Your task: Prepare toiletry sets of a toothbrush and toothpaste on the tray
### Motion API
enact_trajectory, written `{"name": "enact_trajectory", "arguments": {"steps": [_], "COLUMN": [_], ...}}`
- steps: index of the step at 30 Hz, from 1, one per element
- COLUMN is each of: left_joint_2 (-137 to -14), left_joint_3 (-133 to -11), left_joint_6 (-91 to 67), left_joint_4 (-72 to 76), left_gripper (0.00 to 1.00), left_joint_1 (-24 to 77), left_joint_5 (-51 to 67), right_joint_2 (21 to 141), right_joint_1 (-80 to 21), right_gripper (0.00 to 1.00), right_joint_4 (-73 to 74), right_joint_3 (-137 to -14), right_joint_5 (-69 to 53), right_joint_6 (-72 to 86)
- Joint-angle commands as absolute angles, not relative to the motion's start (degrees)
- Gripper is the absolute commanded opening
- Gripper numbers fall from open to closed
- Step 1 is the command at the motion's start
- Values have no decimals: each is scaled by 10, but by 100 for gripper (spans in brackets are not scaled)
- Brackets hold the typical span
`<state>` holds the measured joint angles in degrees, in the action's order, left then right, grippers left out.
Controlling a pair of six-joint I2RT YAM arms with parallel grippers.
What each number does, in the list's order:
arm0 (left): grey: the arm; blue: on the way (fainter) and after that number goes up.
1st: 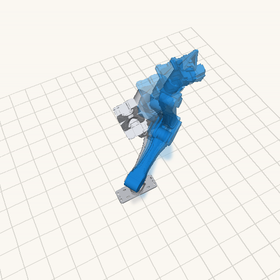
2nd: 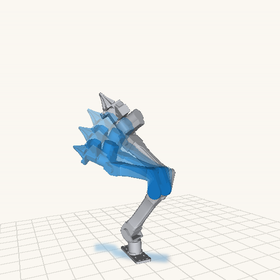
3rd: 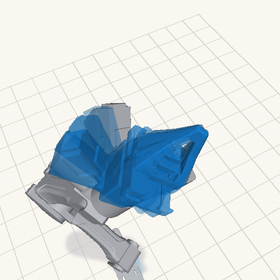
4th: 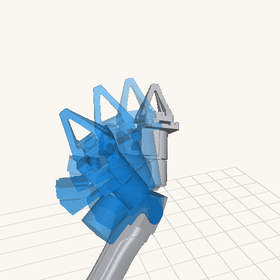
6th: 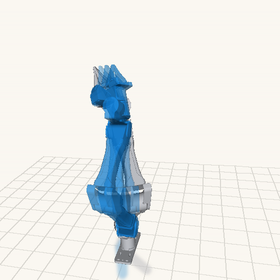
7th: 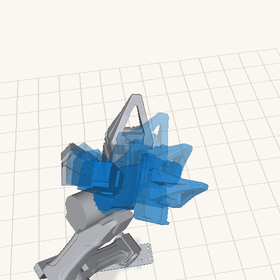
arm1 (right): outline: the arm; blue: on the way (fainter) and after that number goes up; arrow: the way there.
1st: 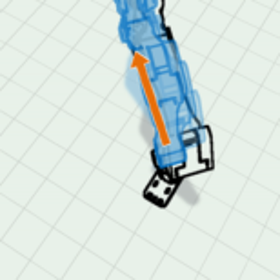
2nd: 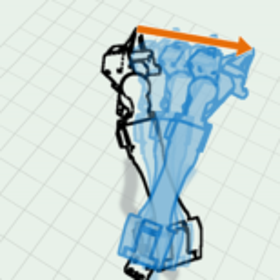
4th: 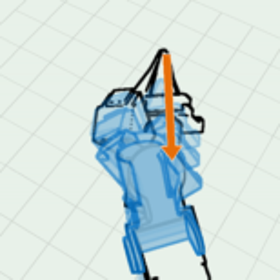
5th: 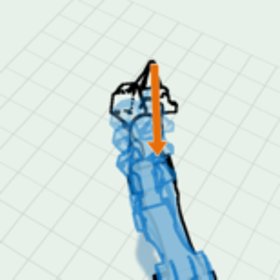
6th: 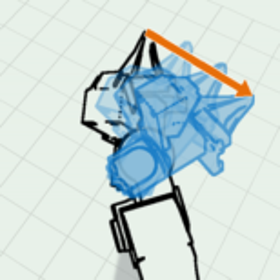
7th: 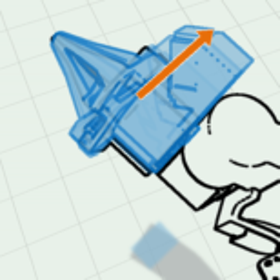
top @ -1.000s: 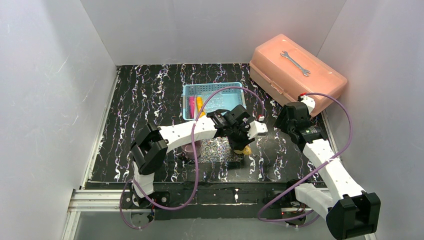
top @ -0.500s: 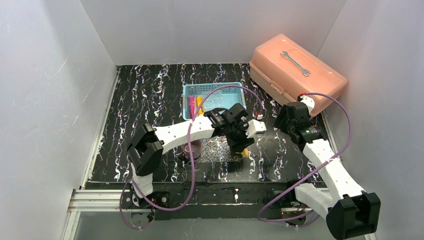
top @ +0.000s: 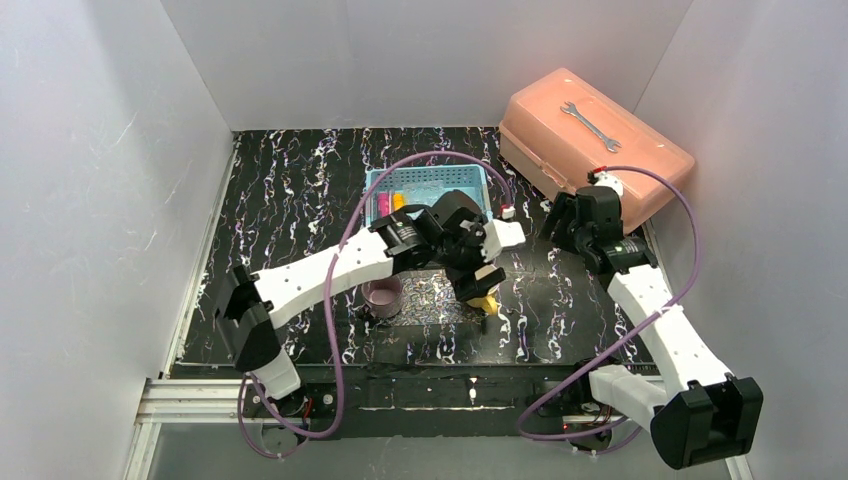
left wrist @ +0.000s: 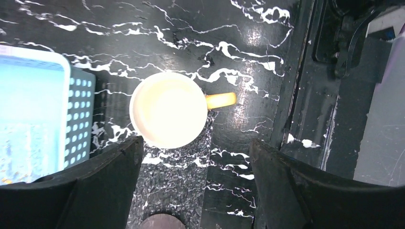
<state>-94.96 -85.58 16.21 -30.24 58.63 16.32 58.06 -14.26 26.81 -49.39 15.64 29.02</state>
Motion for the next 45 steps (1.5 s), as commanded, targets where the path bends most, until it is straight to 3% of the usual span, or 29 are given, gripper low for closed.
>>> {"name": "enact_trajectory", "arguments": {"steps": [1,5,8,18,23,30,45], "left_joint_2": [-892,-872,-856,-793,-735,-656,-547], "left_joint_3": [-879,-889,-901,-882,-822,-736,-589], "left_joint_6": [132,104,75,-3,-73,-116,-113], "left_joint_4": [-324,-345,-368,-428,-415,-370,-285], "left_gripper": [82,86,98,98,98,98,98], "left_joint_1": [587,586,586,556,457,377,359], "left_joint_5": [105,29,-42,-198,-143,-191,-226], "right_joint_2": [607,641,681,810,887,982,1123], "right_joint_1": [-141,-143,-163,-299,-341,-385,-429], "right_gripper": [74,72,71,71,70,70,64], "right_joint_4": [235,204,203,205,221,242,284], "right_joint_3": [-544,-566,-596,-723,-793,-878,-1004], "right_joint_5": [60,-16,-49,10,42,86,182], "right_joint_6": [266,256,247,224,210,198,217]}}
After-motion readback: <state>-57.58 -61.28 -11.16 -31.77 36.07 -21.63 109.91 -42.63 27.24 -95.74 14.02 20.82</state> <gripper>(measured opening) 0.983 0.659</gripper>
